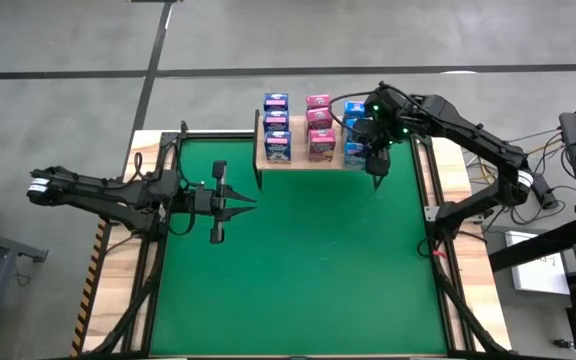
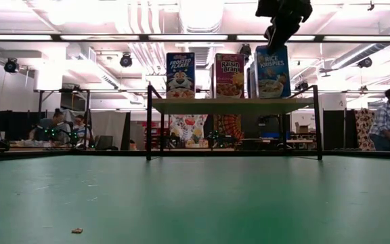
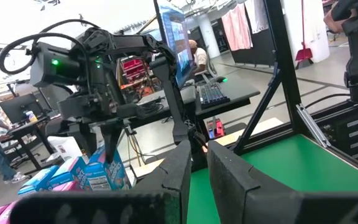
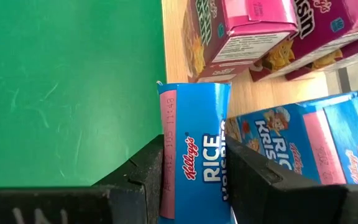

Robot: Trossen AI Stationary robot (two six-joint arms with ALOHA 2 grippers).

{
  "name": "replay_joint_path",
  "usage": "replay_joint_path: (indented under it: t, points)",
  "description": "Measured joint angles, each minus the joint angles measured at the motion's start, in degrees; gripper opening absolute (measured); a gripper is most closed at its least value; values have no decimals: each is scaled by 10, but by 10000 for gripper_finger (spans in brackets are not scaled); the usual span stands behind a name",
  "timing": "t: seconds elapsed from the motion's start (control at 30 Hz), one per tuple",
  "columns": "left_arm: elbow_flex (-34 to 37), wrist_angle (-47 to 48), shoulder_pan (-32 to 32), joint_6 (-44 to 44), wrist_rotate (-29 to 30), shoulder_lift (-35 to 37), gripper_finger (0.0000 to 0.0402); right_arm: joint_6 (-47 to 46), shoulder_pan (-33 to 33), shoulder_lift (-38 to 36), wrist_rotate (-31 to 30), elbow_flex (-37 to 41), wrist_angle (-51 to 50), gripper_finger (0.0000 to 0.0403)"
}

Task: Stack cereal on shelf
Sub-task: Put the light blue cereal box on the shelf aligned with the other light blue cereal boxes

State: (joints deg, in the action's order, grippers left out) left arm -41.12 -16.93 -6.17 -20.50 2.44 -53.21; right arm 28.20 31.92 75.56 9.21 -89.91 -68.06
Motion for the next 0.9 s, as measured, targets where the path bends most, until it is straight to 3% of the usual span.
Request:
replay_joint_path:
  t: [0.9]
  points:
    - [0,0,0,0,0,0,38,14,15,11,-1,0,12,131]
